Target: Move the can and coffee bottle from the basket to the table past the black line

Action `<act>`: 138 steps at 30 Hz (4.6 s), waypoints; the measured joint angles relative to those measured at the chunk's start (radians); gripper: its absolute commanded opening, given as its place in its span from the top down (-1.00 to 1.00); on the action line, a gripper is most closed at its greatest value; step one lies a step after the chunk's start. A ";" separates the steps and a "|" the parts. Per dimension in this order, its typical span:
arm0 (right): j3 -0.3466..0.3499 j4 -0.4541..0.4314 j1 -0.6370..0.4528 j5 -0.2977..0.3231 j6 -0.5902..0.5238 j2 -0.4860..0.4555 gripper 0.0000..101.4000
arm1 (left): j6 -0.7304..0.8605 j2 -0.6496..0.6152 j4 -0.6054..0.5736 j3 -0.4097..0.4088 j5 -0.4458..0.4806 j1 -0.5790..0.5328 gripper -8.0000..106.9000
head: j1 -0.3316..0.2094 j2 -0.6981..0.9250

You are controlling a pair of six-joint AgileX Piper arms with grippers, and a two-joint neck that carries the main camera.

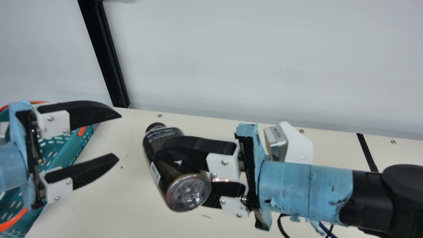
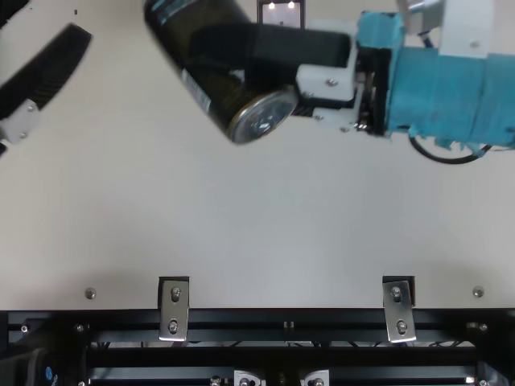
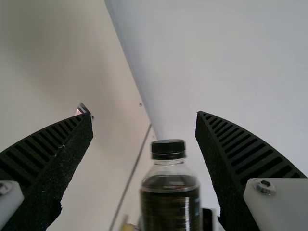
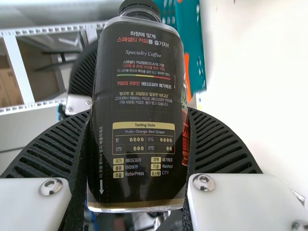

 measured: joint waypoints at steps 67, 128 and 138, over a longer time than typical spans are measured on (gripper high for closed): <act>0.207 -0.622 0.305 -1.006 -0.454 -0.088 1.00 | 0.081 -0.023 0.399 -0.043 -0.314 -0.075 -0.71 | 0.005 0.000; 0.217 -0.567 -0.179 -1.100 -0.830 0.094 1.00 | 0.081 -0.023 0.399 -0.043 -0.314 -0.075 -0.71 | 0.005 -0.200; 0.286 -0.682 -0.367 -1.038 -0.764 -0.001 1.00 | 0.081 -0.023 0.399 -0.043 -0.314 -0.075 -0.71 | 0.000 -0.486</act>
